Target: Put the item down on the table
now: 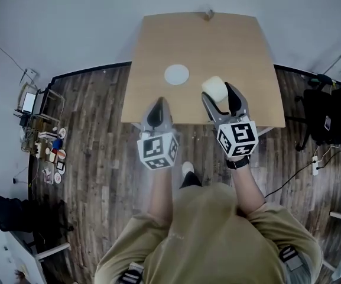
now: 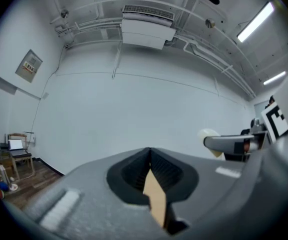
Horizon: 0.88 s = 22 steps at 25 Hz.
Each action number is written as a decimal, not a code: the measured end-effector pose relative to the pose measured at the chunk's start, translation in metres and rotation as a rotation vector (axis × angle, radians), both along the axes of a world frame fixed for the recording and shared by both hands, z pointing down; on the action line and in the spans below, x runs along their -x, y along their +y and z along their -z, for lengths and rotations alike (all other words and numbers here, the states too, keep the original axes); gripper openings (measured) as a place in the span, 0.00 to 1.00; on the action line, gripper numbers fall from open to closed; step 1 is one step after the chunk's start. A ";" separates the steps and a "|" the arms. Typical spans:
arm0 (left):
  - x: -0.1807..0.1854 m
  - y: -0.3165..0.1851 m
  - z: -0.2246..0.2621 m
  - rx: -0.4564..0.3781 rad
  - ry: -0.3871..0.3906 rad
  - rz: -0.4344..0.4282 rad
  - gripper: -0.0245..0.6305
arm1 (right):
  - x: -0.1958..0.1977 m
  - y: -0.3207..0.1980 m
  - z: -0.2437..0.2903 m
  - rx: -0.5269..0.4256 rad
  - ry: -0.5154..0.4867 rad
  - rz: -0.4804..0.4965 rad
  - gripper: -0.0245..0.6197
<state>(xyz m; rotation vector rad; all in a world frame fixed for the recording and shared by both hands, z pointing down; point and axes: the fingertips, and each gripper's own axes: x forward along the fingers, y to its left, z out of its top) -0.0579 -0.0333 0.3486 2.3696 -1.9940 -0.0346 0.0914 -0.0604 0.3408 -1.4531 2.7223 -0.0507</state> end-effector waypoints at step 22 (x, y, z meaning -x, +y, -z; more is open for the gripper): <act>0.111 -0.146 -0.044 0.087 0.050 -0.033 0.04 | 0.152 -0.145 -0.026 0.031 0.040 0.095 0.53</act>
